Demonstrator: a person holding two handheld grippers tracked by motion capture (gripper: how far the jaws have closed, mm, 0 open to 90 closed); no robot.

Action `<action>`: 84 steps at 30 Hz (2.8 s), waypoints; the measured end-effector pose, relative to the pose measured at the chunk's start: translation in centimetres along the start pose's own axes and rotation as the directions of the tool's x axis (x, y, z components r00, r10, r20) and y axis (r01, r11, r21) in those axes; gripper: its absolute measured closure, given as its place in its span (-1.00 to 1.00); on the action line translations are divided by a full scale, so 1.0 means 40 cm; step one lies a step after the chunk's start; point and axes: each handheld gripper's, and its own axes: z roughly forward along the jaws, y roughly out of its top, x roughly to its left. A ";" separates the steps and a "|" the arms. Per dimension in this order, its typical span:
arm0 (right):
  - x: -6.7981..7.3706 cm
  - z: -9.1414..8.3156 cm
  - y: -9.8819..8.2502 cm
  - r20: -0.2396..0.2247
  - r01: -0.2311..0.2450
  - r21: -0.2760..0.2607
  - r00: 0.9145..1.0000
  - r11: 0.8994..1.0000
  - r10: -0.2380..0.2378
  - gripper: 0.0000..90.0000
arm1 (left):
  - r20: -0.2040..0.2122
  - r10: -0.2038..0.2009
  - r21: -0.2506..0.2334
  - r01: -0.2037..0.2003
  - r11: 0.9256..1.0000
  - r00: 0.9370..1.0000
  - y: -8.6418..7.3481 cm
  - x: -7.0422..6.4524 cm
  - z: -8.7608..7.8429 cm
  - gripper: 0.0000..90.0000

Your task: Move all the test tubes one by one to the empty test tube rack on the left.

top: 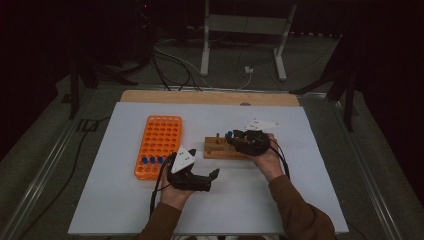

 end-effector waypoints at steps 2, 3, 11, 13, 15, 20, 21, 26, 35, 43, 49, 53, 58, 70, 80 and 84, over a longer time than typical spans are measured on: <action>0.002 0.011 -0.003 -0.010 -0.002 0.007 1.000 1.000 0.002 0.53 | 0.002 0.002 0.005 -0.002 1.000 1.000 -0.002 -0.003 0.003 -0.98; 0.003 0.016 -0.005 -0.014 0.002 0.008 1.000 1.000 -0.002 0.60 | 0.004 0.001 0.007 -0.001 1.000 1.000 -0.003 -0.004 0.005 -0.98; 0.016 0.019 -0.006 -0.016 0.013 0.002 1.000 1.000 -0.013 0.71 | 0.010 0.004 0.024 -0.004 1.000 1.000 -0.012 -0.007 0.015 -0.98; 0.016 0.018 -0.006 -0.011 0.015 -0.004 1.000 1.000 -0.015 0.71 | 0.010 0.005 0.028 -0.005 1.000 1.000 -0.013 -0.008 0.016 -0.98; 0.014 0.011 -0.003 -0.015 0.010 -0.014 1.000 1.000 -0.010 0.71 | 0.010 0.002 0.028 -0.003 1.000 1.000 -0.014 -0.008 0.018 -0.98; 0.013 -0.023 0.016 -0.017 0.012 -0.058 1.000 0.998 -0.013 0.71 | 0.014 -0.003 0.032 0.002 0.999 1.000 -0.016 -0.008 0.019 -0.98; 0.012 -0.030 0.020 -0.019 0.012 -0.065 1.000 0.998 -0.013 0.71 | 0.015 -0.003 0.032 0.003 0.999 1.000 -0.016 -0.008 0.020 -0.98; 0.012 -0.063 0.045 -0.021 0.021 -0.093 1.000 0.995 -0.024 0.72 | 0.018 -0.008 0.037 0.008 0.999 1.000 -0.019 -0.011 0.025 -0.98; 0.015 -0.124 0.083 -0.027 0.026 -0.151 0.999 0.988 -0.031 0.72 | 0.021 -0.003 0.043 0.002 0.999 1.000 -0.022 -0.013 0.029 -0.98; 0.019 -0.164 0.084 -0.057 0.024 -0.171 0.998 0.985 -0.034 0.71 | 0.023 -0.005 0.042 0.004 0.999 1.000 -0.022 -0.017 0.033 -0.98; 0.025 -0.175 0.063 -0.102 0.013 -0.151 0.994 0.988 -0.028 0.71 | 0.024 -0.019 0.029 0.018 0.999 1.000 -0.017 -0.020 0.035 -0.98; 0.030 -0.173 0.049 -0.124 0.007 -0.125 0.992 0.992 -0.022 0.71 | 0.031 -0.012 0.027 0.011 1.000 0.999 -0.005 -0.026 0.040 -0.98; 0.046 -0.166 0.034 -0.148 0.015 -0.098 0.989 0.995 -0.030 0.71 | 0.041 0.023 0.020 -0.024 1.000 0.999 0.024 -0.039 0.058 -0.98; 0.080 -0.158 0.030 -0.241 0.003 -0.089 0.970 0.996 -0.024 0.70 | 0.085 0.095 -0.002 -0.095 0.996 0.992 0.061 -0.058 0.111 -0.21; 0.088 -0.154 0.023 -0.273 0.018 -0.066 0.961 0.998 -0.036 0.70 | 0.107 0.104 -0.011 -0.103 0.995 0.989 0.062 -0.053 0.114 0.48; 0.092 -0.153 0.022 -0.280 0.023 -0.063 0.959 0.998 -0.040 0.70 | 0.109 0.118 -0.009 -0.118 0.993 0.987 0.061 -0.053 0.113 0.69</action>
